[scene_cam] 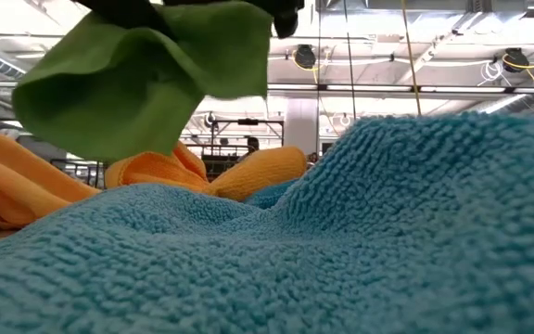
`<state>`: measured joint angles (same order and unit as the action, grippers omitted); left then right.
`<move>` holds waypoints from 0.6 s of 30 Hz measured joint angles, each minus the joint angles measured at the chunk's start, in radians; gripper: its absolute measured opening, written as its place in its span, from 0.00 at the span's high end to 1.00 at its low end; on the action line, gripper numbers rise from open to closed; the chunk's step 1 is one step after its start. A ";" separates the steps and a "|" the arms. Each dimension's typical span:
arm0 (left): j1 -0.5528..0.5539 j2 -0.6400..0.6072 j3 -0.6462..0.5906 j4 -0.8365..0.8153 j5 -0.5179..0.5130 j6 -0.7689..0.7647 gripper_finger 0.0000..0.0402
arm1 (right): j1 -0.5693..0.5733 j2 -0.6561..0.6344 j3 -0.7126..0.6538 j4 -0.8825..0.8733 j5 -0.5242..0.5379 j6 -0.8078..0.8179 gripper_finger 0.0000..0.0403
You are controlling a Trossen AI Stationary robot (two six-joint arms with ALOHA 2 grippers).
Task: Sort microfiber towel by color & place in baskets
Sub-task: Put the green microfiber towel into the top transparent bin
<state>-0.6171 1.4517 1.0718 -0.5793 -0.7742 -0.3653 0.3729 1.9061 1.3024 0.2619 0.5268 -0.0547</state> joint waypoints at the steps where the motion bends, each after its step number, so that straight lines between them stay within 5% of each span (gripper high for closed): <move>1: -0.003 0.000 0.000 0.014 0.001 0.011 0.89 | -0.001 0.011 0.004 0.005 -0.001 0.011 0.17; 14: -0.040 0.000 0.000 0.097 -0.011 0.092 0.89 | -0.008 0.072 0.003 0.027 -0.028 0.092 0.23; 18: -0.038 0.000 0.000 0.129 -0.013 0.120 0.89 | -0.007 0.072 0.003 0.035 -0.059 0.093 0.33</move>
<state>-0.6548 1.4515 1.0718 -0.4503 -0.7869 -0.2450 0.3660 1.9785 1.3056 0.2974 0.4682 0.0380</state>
